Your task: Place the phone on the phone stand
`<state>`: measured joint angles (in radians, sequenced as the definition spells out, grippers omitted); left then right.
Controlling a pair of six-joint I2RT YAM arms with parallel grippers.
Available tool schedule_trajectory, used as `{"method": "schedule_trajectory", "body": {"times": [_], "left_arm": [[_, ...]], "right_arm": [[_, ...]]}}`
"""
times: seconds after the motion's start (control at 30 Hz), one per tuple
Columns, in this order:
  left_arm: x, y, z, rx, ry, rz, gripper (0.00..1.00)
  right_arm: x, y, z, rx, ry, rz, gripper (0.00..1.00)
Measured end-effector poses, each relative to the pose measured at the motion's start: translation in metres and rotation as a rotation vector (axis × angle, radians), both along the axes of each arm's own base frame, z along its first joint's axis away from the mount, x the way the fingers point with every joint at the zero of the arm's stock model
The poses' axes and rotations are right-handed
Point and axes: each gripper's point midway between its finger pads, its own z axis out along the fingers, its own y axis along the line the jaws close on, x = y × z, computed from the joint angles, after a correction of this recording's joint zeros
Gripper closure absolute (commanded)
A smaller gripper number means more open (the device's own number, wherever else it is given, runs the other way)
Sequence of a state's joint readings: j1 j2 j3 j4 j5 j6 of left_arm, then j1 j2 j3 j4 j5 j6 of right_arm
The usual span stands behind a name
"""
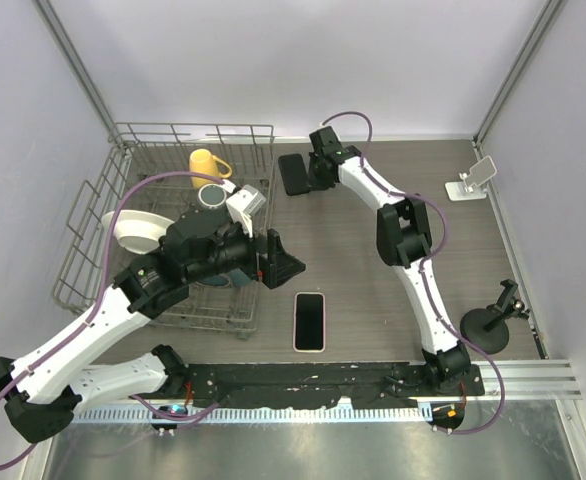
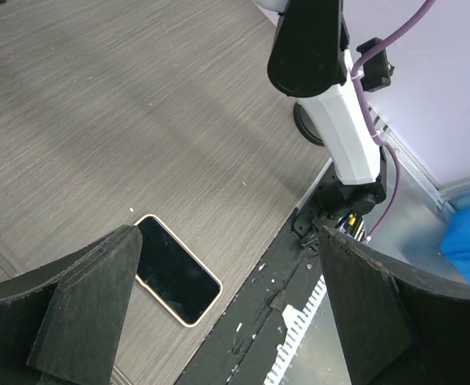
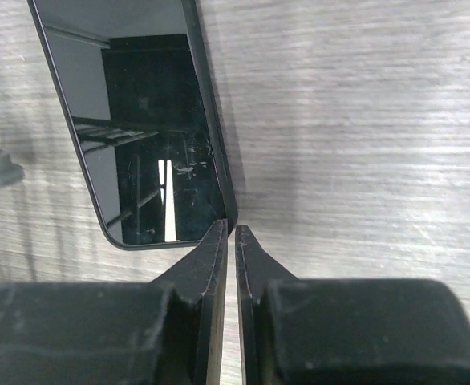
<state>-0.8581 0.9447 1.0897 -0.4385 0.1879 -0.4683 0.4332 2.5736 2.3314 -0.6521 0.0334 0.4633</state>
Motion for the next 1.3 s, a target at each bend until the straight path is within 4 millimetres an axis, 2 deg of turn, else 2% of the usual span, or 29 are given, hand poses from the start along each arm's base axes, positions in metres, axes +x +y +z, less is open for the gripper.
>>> {"method": "schedule_trajectory", "body": {"times": [0.17,0.3,0.4,0.5,0.53,0.57,0.73,0.8,0.87,1.0,1.13,1.3], "left_arm": [[0.0,0.0,0.0,0.0,0.0,-0.001,0.04],[-0.001,0.0,0.0,-0.001,0.001,-0.003,0.04],[-0.001,-0.001,0.0,-0.002,0.002,-0.007,0.04],[-0.002,-0.001,0.0,-0.005,0.006,-0.012,0.04],[-0.003,-0.001,0.0,-0.005,0.007,-0.014,0.04],[-0.003,-0.002,0.0,-0.006,0.008,-0.016,0.04],[-0.004,-0.002,-0.002,-0.01,0.021,-0.019,0.04],[-0.004,-0.003,-0.003,-0.01,0.028,-0.018,0.04],[-0.005,-0.002,-0.004,-0.01,0.029,-0.017,0.04],[-0.006,0.0,-0.001,-0.016,0.022,-0.015,0.04],[-0.007,0.001,0.002,-0.023,0.015,-0.014,0.04],[-0.007,0.002,0.001,-0.022,0.016,-0.014,0.04]], "right_arm": [[-0.022,-0.018,0.001,-0.073,0.032,0.012,0.87],[-0.063,-0.044,0.002,-0.145,0.101,0.024,0.86],[-0.098,-0.061,0.005,-0.174,0.157,0.046,0.82],[-0.123,-0.068,0.013,-0.162,0.182,0.081,0.48],[-0.128,-0.069,0.018,-0.154,0.174,0.102,0.28],[-0.129,-0.069,0.022,-0.145,0.163,0.106,0.17],[-0.11,-0.056,0.046,-0.095,0.065,0.13,0.15],[-0.091,-0.047,0.054,-0.064,0.03,0.103,0.15],[-0.075,-0.039,0.053,-0.04,0.01,0.071,0.15],[-0.052,-0.028,0.034,-0.004,0.007,0.003,0.14],[-0.049,-0.023,0.002,0.011,0.054,-0.039,0.14],[-0.036,-0.006,0.015,0.03,-0.005,-0.051,0.14]]}}
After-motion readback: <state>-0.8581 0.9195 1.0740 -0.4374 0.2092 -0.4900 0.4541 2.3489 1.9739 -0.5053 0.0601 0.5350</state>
